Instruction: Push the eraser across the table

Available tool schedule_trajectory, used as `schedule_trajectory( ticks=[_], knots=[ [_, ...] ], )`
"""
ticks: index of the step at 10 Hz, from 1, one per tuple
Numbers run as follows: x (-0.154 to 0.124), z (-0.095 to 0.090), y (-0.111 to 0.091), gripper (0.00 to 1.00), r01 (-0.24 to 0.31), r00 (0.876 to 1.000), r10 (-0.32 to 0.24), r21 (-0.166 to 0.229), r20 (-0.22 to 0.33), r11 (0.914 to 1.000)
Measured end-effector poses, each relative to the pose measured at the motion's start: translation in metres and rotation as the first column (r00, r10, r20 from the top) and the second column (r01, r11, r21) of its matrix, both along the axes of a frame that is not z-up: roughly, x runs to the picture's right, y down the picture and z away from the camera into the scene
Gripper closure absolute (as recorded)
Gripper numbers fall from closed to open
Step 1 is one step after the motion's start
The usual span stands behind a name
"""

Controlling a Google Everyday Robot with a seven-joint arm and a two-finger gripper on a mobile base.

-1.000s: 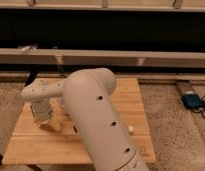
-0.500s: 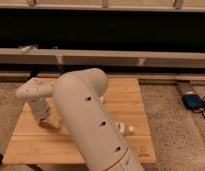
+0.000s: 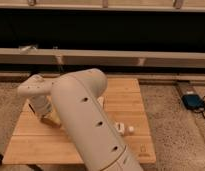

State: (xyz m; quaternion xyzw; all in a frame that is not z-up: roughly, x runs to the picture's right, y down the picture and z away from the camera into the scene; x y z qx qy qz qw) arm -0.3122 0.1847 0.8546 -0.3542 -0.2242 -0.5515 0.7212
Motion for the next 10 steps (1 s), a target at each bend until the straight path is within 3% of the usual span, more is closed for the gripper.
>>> schedule_trajectory(
  ticks=[10],
  knots=[
    [-0.018, 0.016, -0.029, 0.2, 0.006, 1.0, -0.007, 0.042, 0.017, 0.9991]
  ],
)
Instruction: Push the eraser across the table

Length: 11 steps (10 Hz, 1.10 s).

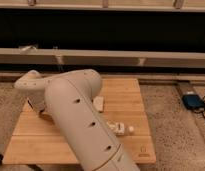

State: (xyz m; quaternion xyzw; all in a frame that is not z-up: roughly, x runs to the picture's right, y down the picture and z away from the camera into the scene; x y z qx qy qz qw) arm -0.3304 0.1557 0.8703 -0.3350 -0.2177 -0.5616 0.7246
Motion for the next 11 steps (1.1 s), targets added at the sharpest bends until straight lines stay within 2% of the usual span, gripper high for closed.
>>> schedule_trajectory(
  ticks=[8, 11],
  knots=[
    [-0.022, 0.009, -0.014, 0.2, 0.014, 1.0, -0.014, 0.021, 0.024, 0.9997],
    [-0.031, 0.014, -0.025, 0.2, 0.008, 0.999, -0.009, 0.03, 0.035, 0.9995]
  ],
)
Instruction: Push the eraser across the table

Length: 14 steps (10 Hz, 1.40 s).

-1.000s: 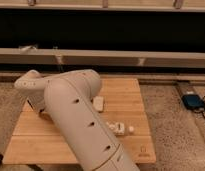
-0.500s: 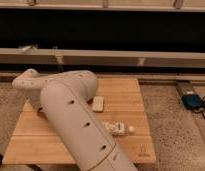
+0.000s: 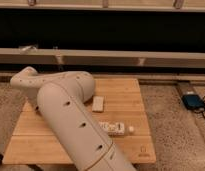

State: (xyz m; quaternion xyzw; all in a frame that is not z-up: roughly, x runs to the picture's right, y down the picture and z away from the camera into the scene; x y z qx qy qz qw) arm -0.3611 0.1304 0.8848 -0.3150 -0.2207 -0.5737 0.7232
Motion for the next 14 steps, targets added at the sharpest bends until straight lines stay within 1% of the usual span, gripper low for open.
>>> schedule_trajectory(
  ticks=[3, 5, 7, 8, 10, 13, 14],
  knots=[
    [-0.009, 0.005, -0.01, 0.2, 0.0, 1.0, 0.0, 0.008, 0.011, 1.0],
    [-0.009, 0.007, -0.014, 0.2, -0.005, 1.0, 0.005, 0.002, 0.024, 1.0],
    [0.0, 0.006, -0.017, 0.2, -0.011, 0.998, 0.013, -0.028, 0.054, 0.9995],
    [0.009, 0.004, -0.018, 0.2, -0.012, 0.997, 0.015, -0.047, 0.073, 0.9988],
    [0.023, 0.001, -0.022, 0.2, -0.014, 0.996, 0.019, -0.064, 0.086, 0.9978],
    [0.043, -0.006, -0.031, 0.2, -0.024, 0.992, 0.037, -0.104, 0.121, 0.9943],
    [0.047, -0.007, -0.034, 0.2, -0.029, 0.991, 0.043, -0.11, 0.127, 0.9936]
  ],
)
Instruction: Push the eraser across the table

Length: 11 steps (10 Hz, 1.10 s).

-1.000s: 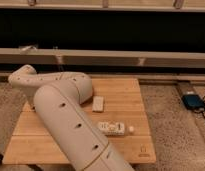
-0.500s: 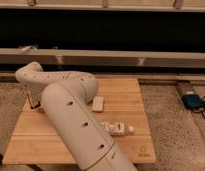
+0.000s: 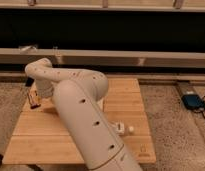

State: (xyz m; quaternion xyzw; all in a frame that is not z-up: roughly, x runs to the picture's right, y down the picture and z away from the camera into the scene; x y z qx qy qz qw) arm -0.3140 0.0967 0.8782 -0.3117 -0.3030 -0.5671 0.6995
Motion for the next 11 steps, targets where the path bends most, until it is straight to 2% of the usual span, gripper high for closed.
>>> schedule_trajectory(
  ticks=[11],
  knots=[
    [-0.0045, -0.0012, 0.0031, 0.2, 0.004, 1.0, -0.004, -0.003, 0.005, 1.0]
  ],
)
